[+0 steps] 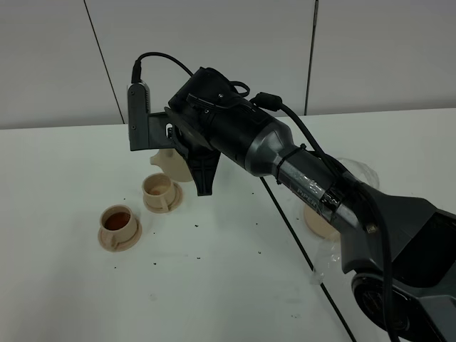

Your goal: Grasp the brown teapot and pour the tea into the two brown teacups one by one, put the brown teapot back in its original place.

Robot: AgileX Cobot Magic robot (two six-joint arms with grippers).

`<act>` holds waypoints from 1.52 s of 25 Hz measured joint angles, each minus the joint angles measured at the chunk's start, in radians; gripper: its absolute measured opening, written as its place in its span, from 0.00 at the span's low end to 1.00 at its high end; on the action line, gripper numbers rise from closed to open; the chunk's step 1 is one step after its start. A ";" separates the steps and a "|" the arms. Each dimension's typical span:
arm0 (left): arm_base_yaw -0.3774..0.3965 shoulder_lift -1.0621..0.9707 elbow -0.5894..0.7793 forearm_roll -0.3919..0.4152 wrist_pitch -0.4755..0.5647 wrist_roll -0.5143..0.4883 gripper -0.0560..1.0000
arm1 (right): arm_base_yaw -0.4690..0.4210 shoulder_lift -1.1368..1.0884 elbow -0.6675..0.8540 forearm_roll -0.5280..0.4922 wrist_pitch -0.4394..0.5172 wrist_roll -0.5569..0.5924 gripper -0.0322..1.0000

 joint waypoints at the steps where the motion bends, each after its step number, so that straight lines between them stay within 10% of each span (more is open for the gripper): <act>1: 0.000 0.000 0.000 0.000 0.000 0.000 0.31 | 0.000 0.000 0.000 -0.005 0.001 0.003 0.12; 38: 0.000 0.000 0.000 0.000 0.000 0.000 0.31 | 0.049 0.009 0.000 -0.065 0.028 0.040 0.12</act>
